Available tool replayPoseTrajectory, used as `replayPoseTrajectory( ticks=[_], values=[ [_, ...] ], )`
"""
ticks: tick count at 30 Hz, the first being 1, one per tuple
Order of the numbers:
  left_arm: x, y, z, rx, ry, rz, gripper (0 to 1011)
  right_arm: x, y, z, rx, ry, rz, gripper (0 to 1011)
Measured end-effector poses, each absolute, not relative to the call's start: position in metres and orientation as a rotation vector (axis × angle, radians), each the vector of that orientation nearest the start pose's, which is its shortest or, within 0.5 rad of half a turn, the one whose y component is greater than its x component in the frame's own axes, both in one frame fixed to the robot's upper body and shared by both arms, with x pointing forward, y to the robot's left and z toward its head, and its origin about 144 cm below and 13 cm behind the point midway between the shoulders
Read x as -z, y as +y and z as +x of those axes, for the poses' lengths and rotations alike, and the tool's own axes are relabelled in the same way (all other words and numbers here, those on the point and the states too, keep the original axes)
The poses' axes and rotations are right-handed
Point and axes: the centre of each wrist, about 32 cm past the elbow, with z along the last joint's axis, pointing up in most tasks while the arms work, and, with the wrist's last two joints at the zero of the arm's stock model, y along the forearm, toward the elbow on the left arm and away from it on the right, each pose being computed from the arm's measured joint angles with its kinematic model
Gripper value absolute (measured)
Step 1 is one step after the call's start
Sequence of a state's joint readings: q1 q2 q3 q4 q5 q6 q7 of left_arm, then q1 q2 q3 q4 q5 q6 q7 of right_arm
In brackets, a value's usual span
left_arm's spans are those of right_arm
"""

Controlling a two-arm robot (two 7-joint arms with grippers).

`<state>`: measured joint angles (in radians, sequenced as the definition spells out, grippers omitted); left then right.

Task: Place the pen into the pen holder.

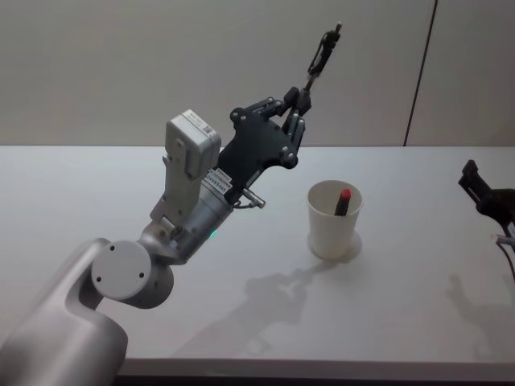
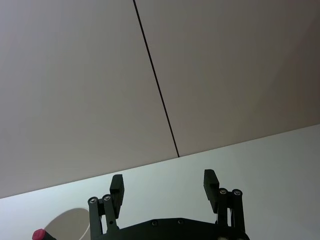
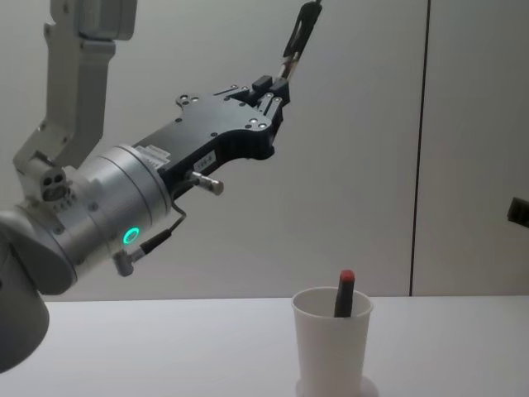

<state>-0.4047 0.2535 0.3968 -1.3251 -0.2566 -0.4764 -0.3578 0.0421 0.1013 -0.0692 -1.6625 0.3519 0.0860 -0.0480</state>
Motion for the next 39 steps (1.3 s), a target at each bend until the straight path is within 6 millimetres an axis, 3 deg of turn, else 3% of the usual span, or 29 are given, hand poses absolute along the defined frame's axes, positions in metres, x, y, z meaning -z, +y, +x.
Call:
replayPoseTrajectory(
  ticks=[39],
  values=[
    [-1.203, 0.197, 0.542, -0.98, -0.495, -0.016, 130, -1.184, -0.232, 0.469, 1.506, 0.174, 0.212, 1002]
  ],
)
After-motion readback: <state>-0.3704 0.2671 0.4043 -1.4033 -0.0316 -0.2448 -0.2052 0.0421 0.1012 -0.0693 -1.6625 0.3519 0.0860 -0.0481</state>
